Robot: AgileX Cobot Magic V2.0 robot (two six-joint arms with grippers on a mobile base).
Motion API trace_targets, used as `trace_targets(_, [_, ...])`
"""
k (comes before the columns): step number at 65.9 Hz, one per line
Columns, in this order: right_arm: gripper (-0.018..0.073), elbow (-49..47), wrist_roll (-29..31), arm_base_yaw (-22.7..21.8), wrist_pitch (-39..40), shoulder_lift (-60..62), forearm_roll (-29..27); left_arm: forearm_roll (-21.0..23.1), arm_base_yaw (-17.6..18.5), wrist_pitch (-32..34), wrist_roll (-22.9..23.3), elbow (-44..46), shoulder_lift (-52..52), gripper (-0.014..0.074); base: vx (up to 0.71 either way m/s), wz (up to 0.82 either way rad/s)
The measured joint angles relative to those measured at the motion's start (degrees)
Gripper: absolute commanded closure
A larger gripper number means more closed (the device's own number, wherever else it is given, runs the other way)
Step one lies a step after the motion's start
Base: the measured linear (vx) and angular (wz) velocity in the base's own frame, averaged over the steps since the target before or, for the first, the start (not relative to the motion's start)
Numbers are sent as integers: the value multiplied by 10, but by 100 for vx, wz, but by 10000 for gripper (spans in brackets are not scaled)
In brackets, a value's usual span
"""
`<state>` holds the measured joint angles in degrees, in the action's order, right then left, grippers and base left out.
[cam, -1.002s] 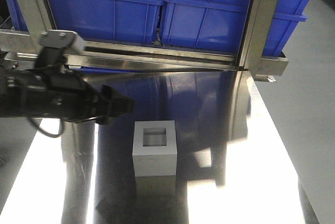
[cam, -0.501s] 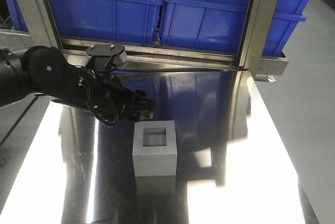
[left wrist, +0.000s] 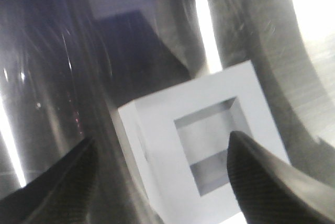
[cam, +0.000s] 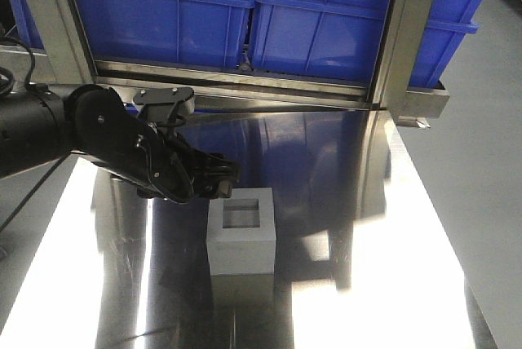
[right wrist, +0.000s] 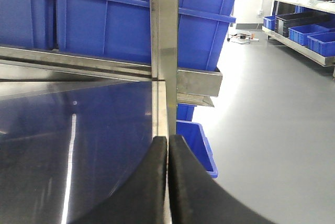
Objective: Sort gray base to blue bin
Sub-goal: 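Reach the left gripper down over the gray square block, then close the left gripper on the block's top edge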
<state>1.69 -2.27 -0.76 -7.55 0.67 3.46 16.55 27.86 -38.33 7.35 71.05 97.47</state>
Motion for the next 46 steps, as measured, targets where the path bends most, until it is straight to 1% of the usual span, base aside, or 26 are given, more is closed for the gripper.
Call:
trace_targets(7, [568, 0, 0, 0, 0, 0, 0, -1, 8, -9, 0, 0, 10, 94, 0, 0])
trace_targets(22, [568, 0, 0, 0, 0, 0, 0, -1, 30, -5, 0, 0, 35, 94, 0, 0])
trace_targets(46, [568, 0, 0, 0, 0, 0, 0, -2, 30, 9, 16, 0, 57, 96, 0, 0])
